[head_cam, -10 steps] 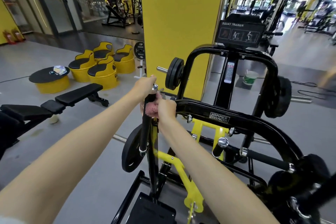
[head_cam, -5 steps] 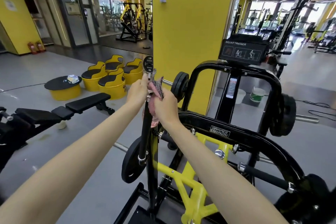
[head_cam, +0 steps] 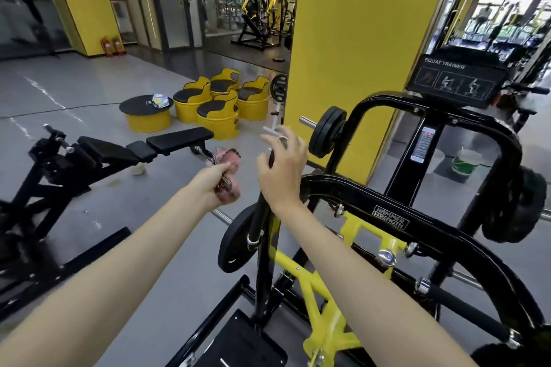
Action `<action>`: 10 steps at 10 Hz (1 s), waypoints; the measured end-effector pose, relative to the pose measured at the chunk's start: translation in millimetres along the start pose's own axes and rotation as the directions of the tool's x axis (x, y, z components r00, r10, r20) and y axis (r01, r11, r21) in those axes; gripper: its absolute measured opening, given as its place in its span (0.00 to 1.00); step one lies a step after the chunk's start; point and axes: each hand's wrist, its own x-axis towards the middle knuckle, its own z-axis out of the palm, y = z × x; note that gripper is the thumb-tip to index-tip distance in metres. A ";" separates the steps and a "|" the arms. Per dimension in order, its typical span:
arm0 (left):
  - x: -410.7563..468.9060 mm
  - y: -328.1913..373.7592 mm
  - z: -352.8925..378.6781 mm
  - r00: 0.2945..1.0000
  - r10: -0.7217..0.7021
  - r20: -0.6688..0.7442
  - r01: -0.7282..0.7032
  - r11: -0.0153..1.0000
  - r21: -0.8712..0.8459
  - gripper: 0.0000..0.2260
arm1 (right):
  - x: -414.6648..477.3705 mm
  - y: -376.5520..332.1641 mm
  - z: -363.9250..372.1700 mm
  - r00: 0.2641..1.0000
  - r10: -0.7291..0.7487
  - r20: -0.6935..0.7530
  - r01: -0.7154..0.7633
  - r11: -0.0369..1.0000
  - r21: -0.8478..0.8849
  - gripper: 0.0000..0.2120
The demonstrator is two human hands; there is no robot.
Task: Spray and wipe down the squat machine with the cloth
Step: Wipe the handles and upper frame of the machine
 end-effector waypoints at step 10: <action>218.5 -153.4 -21.3 0.805 -0.401 0.438 -0.179 0.539 0.823 0.16 | -31.0 92.4 90.8 0.897 0.343 -0.278 -0.319 0.939 0.127 0.37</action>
